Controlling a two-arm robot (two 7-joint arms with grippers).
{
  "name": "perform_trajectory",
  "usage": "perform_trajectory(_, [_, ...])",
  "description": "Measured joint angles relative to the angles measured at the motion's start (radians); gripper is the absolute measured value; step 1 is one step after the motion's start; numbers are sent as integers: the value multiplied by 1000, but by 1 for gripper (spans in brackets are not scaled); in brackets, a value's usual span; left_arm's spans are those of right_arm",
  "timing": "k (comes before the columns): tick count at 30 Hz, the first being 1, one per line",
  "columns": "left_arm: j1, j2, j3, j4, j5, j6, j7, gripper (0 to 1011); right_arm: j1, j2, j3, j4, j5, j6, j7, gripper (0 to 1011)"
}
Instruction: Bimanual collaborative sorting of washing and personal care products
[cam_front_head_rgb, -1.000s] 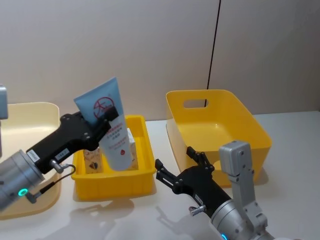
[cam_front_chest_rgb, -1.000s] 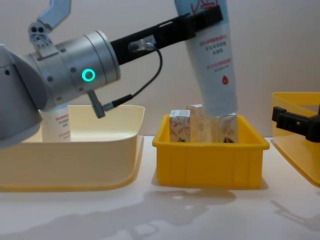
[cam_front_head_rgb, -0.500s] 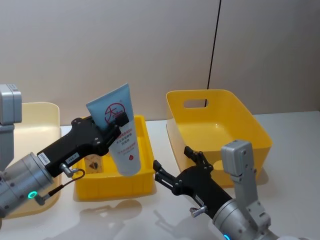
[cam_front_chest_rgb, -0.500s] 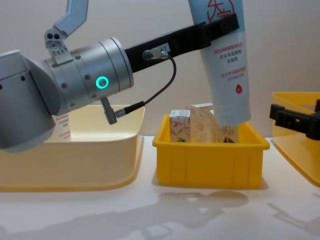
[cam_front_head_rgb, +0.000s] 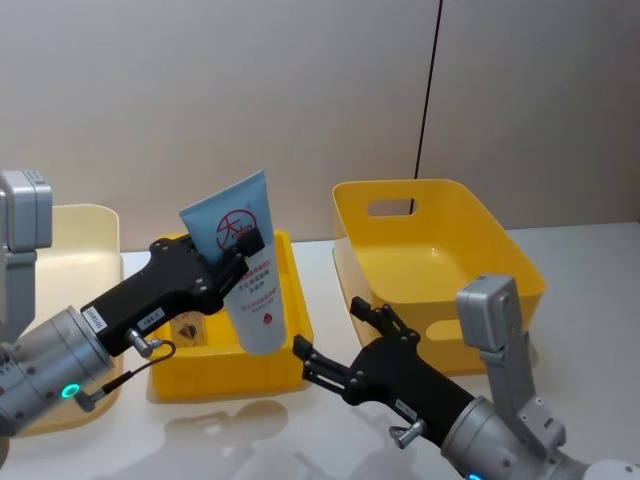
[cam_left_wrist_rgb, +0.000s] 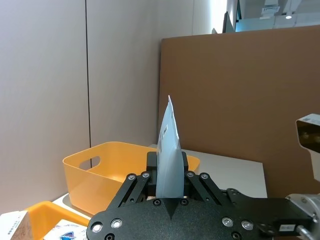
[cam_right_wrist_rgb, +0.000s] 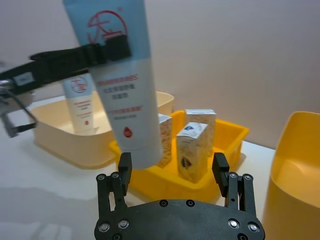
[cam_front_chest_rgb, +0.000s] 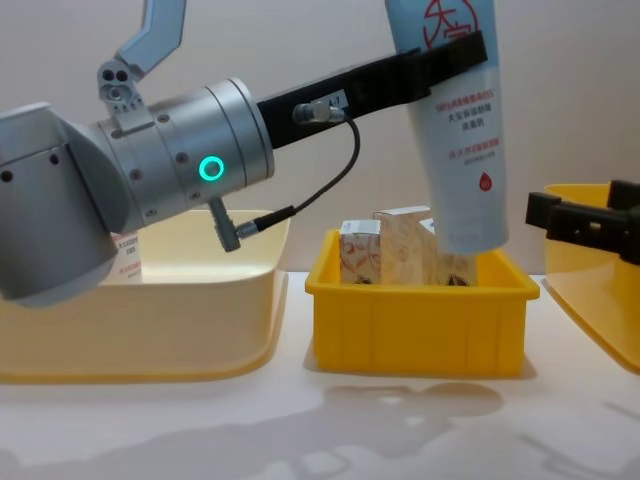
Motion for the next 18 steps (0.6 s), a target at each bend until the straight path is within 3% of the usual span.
perform_trajectory(11, [-1,-1,2,2,1,-1,-2,227,-2,74,13,-49,78,29,126,1001])
perform_trajectory(18, [-1,-1,3,2,1,-1,-2,226,6,86,10,-65,83,33,135,1001])
